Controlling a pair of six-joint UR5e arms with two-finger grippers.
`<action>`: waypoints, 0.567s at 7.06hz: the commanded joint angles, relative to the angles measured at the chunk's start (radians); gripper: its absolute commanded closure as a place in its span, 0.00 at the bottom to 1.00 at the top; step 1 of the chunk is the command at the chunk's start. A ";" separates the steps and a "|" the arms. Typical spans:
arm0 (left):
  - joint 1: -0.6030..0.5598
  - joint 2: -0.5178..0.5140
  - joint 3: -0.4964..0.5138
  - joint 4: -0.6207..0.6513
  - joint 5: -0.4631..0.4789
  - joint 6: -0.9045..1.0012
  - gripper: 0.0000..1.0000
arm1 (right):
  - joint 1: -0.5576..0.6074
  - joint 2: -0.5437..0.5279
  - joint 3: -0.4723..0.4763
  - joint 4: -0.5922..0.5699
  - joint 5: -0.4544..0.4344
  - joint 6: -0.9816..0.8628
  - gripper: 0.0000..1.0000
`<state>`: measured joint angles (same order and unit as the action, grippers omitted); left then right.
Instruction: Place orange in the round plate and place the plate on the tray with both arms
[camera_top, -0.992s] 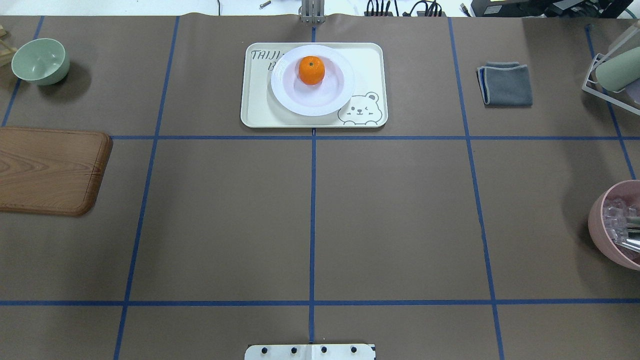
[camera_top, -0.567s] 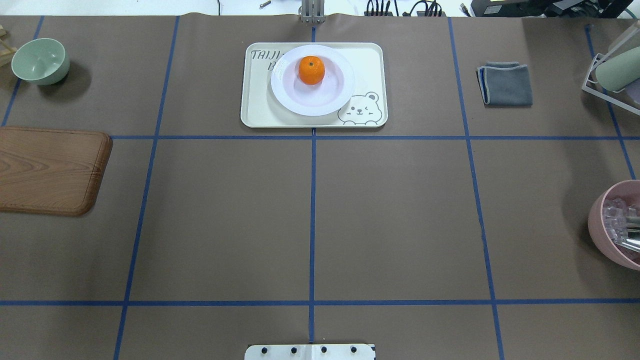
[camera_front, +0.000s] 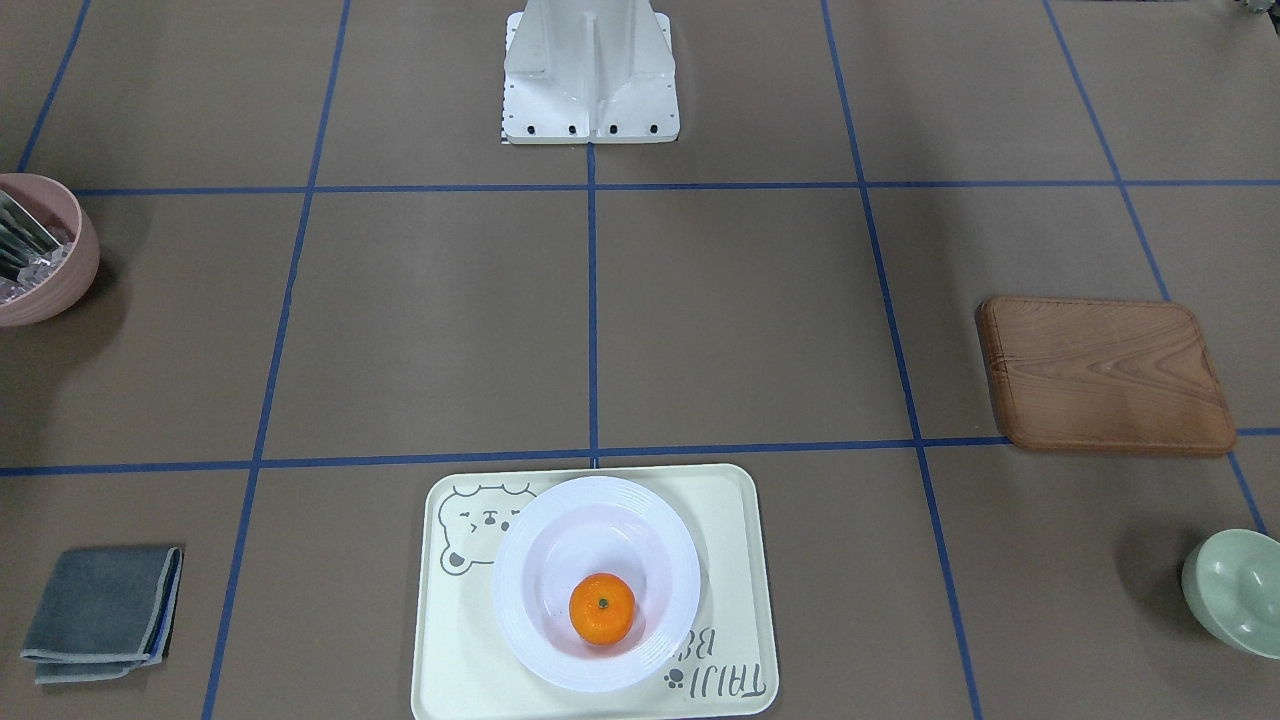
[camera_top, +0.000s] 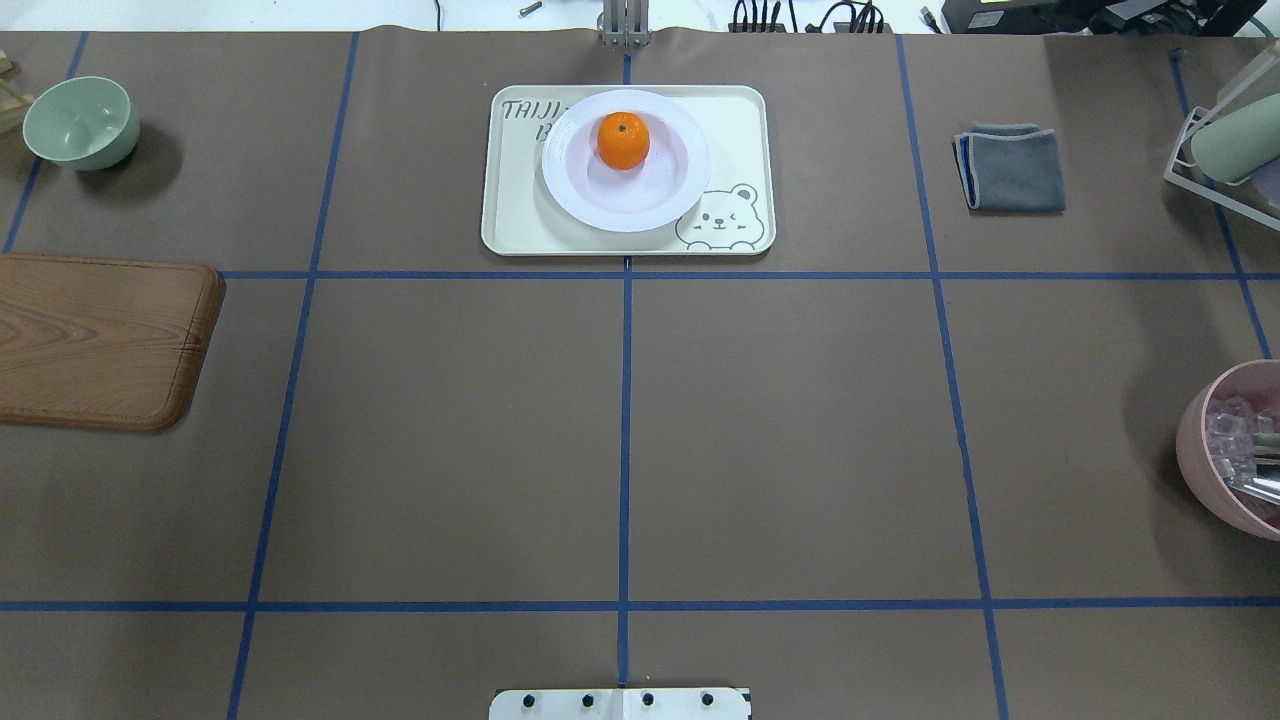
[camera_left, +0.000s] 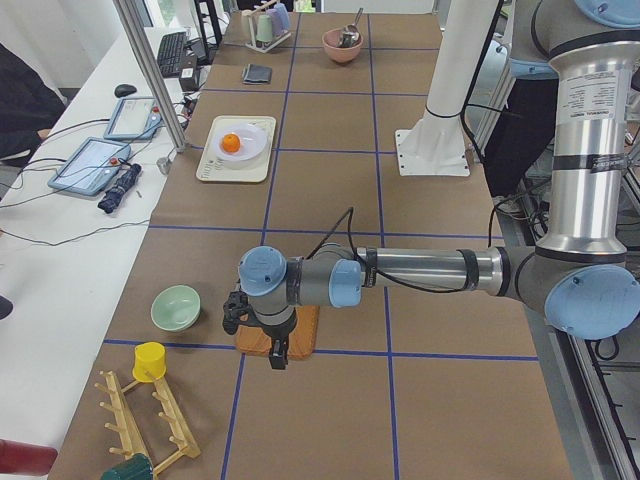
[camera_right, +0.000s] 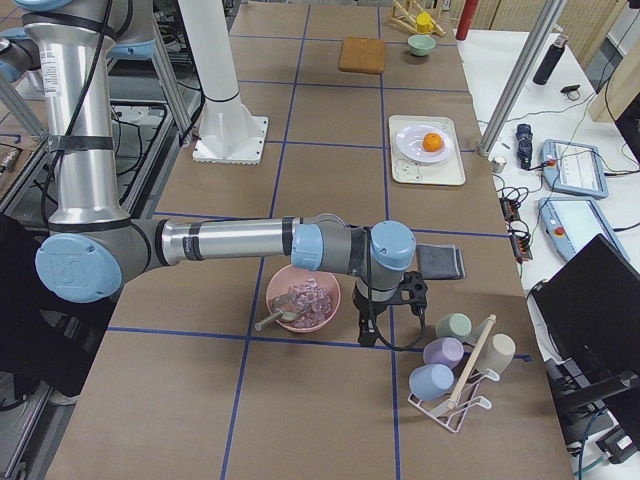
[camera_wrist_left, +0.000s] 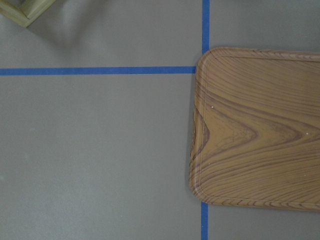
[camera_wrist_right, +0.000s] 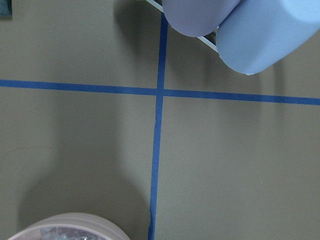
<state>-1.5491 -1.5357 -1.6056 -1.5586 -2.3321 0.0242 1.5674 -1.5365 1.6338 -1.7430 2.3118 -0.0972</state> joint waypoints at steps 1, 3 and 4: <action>0.000 0.000 0.000 -0.005 0.000 0.000 0.02 | 0.000 -0.001 0.000 -0.001 0.003 -0.001 0.00; 0.000 0.000 0.000 -0.005 0.000 0.000 0.02 | 0.000 -0.001 -0.005 0.002 0.000 -0.003 0.00; 0.001 0.000 0.001 -0.003 0.000 0.000 0.02 | 0.000 -0.001 -0.008 0.003 0.000 -0.003 0.00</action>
<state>-1.5491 -1.5355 -1.6059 -1.5628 -2.3320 0.0245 1.5677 -1.5370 1.6299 -1.7414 2.3128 -0.0991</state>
